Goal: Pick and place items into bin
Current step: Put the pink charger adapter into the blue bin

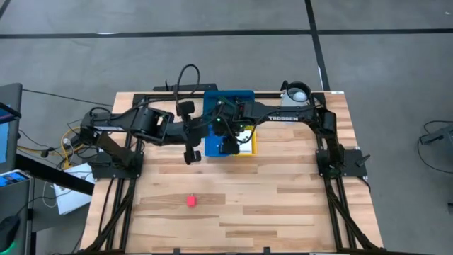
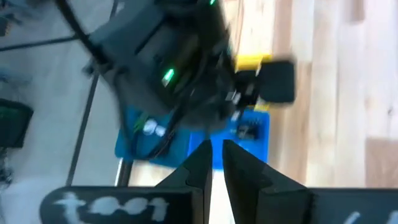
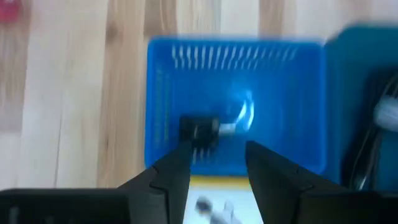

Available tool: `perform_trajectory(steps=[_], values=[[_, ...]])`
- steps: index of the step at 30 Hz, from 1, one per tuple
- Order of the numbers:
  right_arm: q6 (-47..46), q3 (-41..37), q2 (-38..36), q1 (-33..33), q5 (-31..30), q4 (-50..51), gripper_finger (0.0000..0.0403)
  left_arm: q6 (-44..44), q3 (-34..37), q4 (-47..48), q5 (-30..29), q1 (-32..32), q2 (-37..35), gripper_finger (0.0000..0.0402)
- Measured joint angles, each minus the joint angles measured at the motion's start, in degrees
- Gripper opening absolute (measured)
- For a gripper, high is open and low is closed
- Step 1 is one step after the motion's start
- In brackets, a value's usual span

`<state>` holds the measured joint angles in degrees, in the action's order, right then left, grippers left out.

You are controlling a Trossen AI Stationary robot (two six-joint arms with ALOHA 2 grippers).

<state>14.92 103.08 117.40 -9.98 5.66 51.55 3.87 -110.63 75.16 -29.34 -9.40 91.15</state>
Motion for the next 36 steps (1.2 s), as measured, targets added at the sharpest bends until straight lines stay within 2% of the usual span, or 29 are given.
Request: perform_trajectory(steps=[2, 9, 16, 22, 26, 32, 36], values=[[-0.4, 0.0, -0.1, 0.4, 0.0, 3.9, 0.0145, -0.3, 0.0, 2.7, 0.6, 0.0, 0.0, 0.0028], [-8.0, -0.2, -1.6, 2.7, 0.4, 23.1, 0.0144, -1.4, 0.0, 8.8, 9.1, -1.2, 0.0, 0.0028], [-14.9, -0.1, -3.7, 8.7, 0.1, 36.8, 0.0131, 9.3, 1.8, 7.9, 5.3, -2.3, -0.1, 0.0028], [-15.5, -0.3, -8.3, 15.7, -3.2, 38.5, 0.012, 12.2, 11.6, 7.9, 7.0, -2.7, -0.5, 0.0028], [-17.7, -0.3, -12.9, 20.4, -5.1, 38.3, 0.0118, 5.9, 20.0, 4.6, 12.5, -3.5, -0.5, 0.0028], [-25.5, -0.3, -20.9, 26.3, -8.9, 37.9, 0.0118, -8.3, 31.5, -5.6, 28.3, -5.2, -0.4, 0.0028], [-31.4, -0.3, -26.2, 29.7, -11.8, 37.8, 0.0118, -12.1, 36.2, -11.7, 29.8, -6.4, -0.4, 0.0028]])
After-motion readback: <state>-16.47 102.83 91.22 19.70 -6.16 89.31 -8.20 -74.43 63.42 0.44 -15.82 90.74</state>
